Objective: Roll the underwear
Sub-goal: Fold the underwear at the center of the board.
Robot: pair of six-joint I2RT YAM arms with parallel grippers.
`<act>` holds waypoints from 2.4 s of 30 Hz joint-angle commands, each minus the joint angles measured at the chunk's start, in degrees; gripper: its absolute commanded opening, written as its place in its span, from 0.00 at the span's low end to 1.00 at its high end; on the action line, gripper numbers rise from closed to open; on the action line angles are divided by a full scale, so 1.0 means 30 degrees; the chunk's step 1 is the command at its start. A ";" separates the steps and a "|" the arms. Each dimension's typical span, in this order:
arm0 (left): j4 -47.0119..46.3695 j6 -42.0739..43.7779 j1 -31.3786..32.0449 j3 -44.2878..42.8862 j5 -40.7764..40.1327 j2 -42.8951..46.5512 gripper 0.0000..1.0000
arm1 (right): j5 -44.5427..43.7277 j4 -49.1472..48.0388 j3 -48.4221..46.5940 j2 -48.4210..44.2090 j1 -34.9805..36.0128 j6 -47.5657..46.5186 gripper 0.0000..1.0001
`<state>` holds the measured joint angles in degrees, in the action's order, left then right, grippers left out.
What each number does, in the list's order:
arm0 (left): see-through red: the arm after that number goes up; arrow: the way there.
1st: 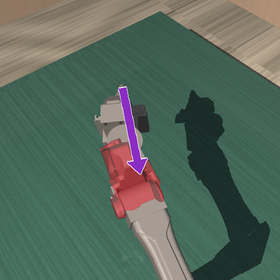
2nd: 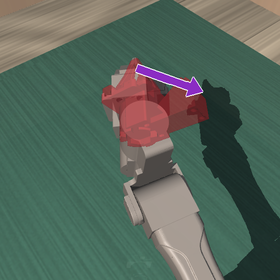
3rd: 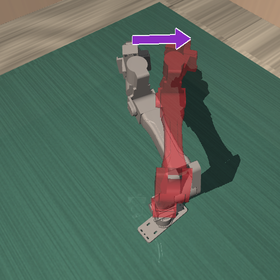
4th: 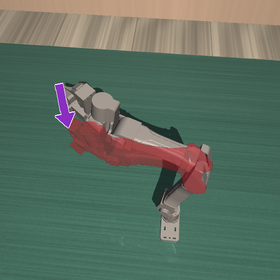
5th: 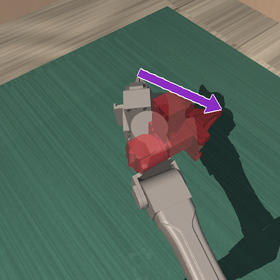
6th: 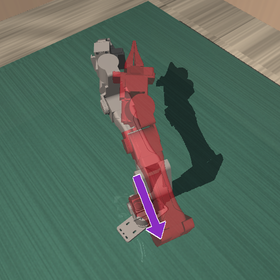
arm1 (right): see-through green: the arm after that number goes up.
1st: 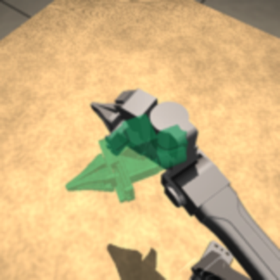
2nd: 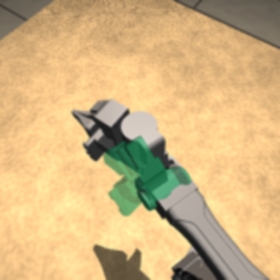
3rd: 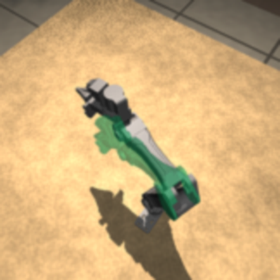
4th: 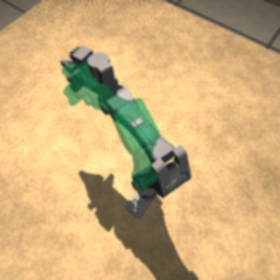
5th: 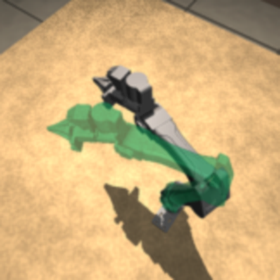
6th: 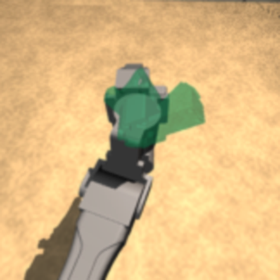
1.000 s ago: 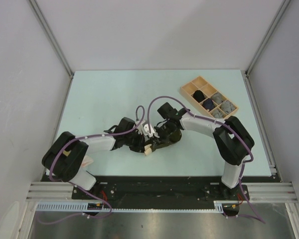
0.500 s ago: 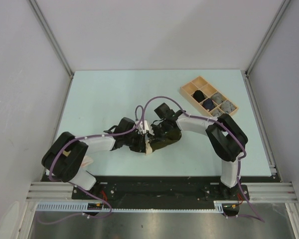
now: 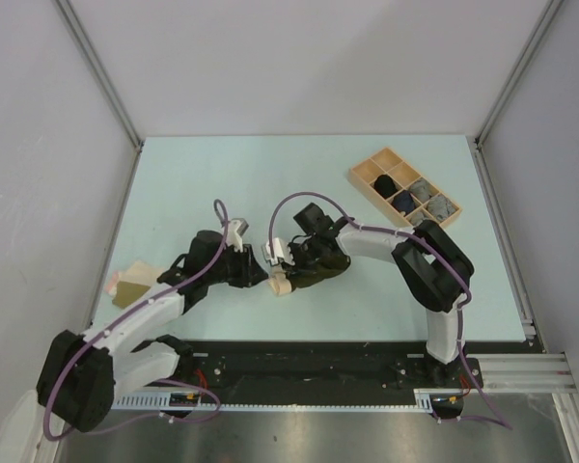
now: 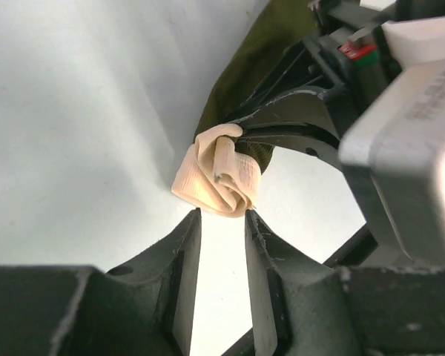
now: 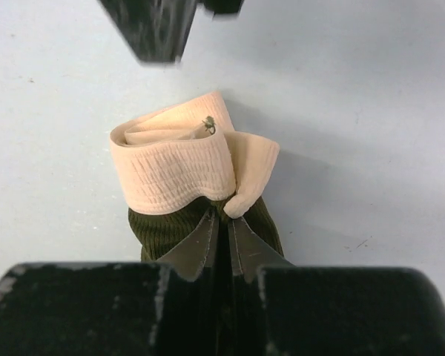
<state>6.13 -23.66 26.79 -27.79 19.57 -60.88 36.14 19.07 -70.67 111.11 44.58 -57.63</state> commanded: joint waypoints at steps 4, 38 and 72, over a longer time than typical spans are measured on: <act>-0.0431 -0.1985 -0.0608 0.1352 -0.0608 0.1925 0.37 | 0.0284 0.0671 0.0032 0.0025 0.0112 -0.1179 0.08; -1.2152 -0.5913 0.0593 0.4341 0.3994 -0.4958 0.27 | 0.2220 0.0968 0.0209 -0.0093 0.0493 -0.1681 0.20; -1.2562 -0.6059 0.0652 0.5484 0.2763 -0.6747 0.12 | 0.3424 0.8907 -0.2398 -0.0829 -0.3521 -0.2969 0.56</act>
<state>-34.20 -43.53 28.23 -12.71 30.17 -81.32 47.33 42.65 -75.81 106.17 33.65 -64.58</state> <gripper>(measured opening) 0.123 0.549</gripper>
